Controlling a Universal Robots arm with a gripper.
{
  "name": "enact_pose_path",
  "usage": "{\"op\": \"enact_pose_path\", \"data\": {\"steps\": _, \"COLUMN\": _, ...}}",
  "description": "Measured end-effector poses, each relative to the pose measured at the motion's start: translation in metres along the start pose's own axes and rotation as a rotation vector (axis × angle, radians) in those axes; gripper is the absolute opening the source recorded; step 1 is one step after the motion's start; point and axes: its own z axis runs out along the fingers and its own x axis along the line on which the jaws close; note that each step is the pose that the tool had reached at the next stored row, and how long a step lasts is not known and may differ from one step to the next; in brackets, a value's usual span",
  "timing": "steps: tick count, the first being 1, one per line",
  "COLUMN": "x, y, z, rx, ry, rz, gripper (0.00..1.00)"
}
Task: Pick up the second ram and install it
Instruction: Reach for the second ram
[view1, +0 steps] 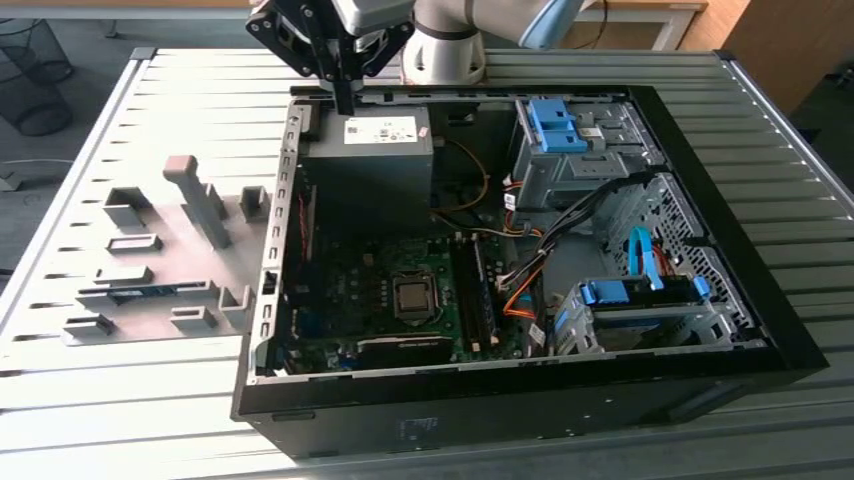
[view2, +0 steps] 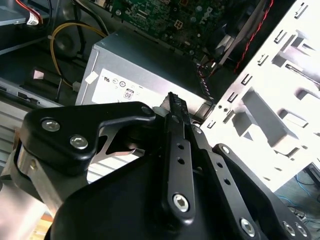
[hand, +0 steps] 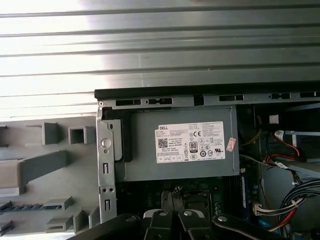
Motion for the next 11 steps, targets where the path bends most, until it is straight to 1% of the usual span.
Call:
{"op": "enact_pose_path", "data": {"steps": 8, "x": 0.0056, "y": -0.0004, "z": -0.0001, "rx": 0.0000, "ry": 0.0000, "rz": 0.000, "gripper": 0.11}}
{"op": "enact_pose_path", "data": {"steps": 11, "x": 0.0097, "y": -0.0007, "z": -0.0001, "rx": -0.0001, "ry": -0.0001, "rz": 0.000, "gripper": 0.11}}
